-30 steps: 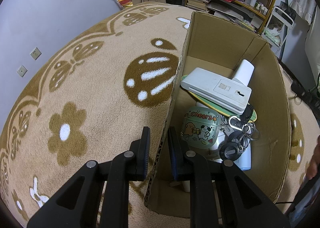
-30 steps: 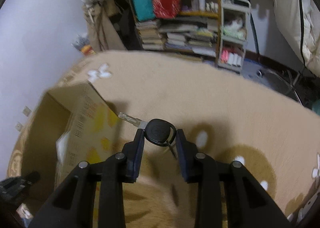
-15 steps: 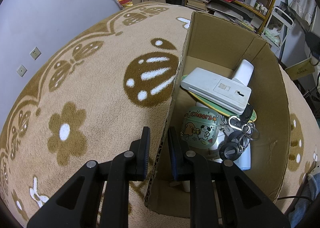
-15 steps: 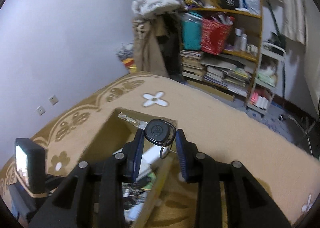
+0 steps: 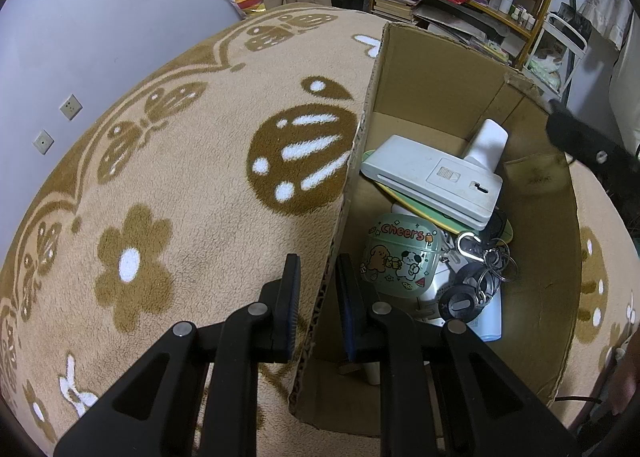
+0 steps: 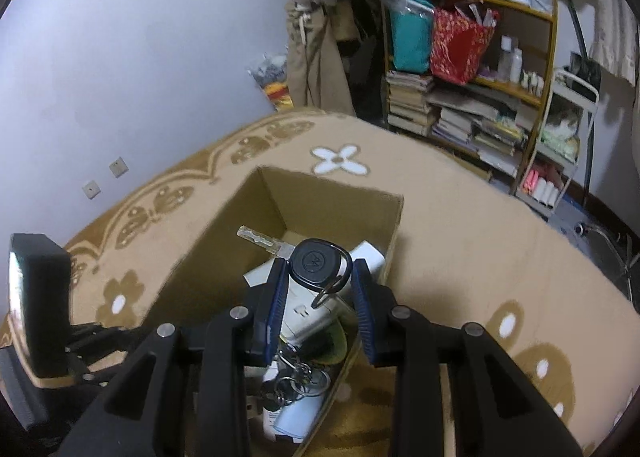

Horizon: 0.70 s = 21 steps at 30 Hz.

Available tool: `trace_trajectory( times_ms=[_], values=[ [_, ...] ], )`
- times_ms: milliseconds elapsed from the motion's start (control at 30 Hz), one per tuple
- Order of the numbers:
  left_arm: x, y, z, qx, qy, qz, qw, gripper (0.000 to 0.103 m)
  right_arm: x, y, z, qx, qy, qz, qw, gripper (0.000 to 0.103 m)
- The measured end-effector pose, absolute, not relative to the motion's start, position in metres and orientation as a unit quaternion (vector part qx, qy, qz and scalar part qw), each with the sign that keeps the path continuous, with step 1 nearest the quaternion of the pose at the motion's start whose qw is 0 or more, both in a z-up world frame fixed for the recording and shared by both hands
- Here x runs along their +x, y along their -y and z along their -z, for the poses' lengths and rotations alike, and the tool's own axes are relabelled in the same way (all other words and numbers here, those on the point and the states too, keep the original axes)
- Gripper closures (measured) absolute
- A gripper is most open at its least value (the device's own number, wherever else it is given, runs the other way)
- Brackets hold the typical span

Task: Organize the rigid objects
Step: 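Carry the key fob into the box and open the right tool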

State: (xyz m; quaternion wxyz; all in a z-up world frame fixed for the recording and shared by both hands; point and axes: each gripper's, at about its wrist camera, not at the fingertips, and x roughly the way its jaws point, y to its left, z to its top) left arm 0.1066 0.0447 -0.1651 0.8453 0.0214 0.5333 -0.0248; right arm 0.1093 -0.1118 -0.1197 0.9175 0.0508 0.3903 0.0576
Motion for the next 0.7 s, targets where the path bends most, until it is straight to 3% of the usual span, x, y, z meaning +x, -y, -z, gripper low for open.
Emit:
trace_trajectory(
  times_ms=[467, 700],
  values=[
    [0.107, -0.040, 0.168, 0.022, -0.533, 0.024, 0.845, 0.085, 0.104, 0.111, 0.115, 0.049, -0.406, -0.056, 0.911, 0.068],
    [0.105, -0.034, 0.166, 0.042, -0.530, 0.018, 0.847, 0.085, 0.090, 0.124, 0.114, 0.070, -0.422, -0.023, 0.903, 0.054]
  ],
)
